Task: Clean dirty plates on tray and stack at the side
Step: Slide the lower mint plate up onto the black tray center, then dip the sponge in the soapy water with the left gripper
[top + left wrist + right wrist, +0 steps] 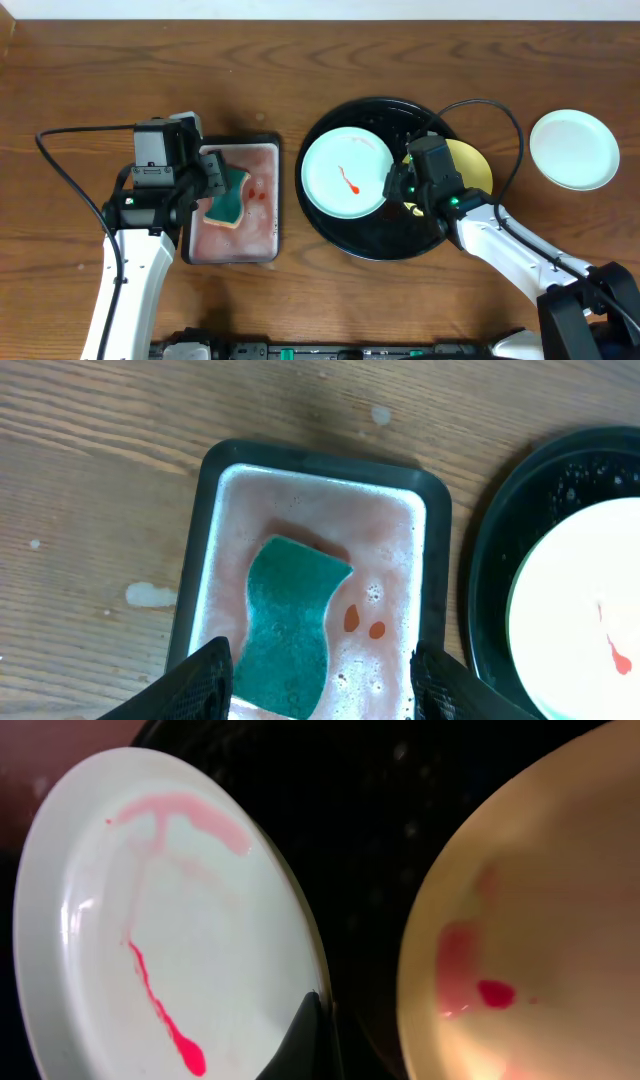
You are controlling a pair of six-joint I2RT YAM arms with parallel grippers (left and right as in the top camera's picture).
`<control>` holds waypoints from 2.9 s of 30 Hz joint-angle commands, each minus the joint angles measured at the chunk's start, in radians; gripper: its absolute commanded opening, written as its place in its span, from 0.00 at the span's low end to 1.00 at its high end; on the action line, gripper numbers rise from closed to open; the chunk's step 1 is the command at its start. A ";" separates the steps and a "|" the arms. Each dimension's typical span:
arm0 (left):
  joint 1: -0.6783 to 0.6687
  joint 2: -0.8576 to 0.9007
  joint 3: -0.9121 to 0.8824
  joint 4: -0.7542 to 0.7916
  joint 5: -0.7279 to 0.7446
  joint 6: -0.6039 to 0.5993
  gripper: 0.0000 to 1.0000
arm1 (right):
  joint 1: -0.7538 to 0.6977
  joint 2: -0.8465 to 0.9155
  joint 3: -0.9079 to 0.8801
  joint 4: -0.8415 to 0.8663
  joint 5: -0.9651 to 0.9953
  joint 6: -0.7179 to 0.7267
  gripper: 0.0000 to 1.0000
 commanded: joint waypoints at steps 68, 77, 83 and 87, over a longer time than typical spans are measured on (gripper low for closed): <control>-0.081 0.280 -0.026 0.034 -0.145 -0.025 0.07 | -0.006 0.113 0.018 0.079 -0.028 0.003 0.01; -0.081 0.260 -0.027 0.040 -0.043 -0.048 0.07 | -0.006 0.113 0.018 0.078 -0.040 0.003 0.01; -0.081 0.260 -0.027 0.049 -0.004 -0.063 0.07 | -0.006 0.113 0.018 0.078 -0.045 0.004 0.01; -0.081 0.260 -0.026 0.056 0.084 -0.075 0.07 | -0.006 0.113 0.018 0.078 -0.046 0.004 0.01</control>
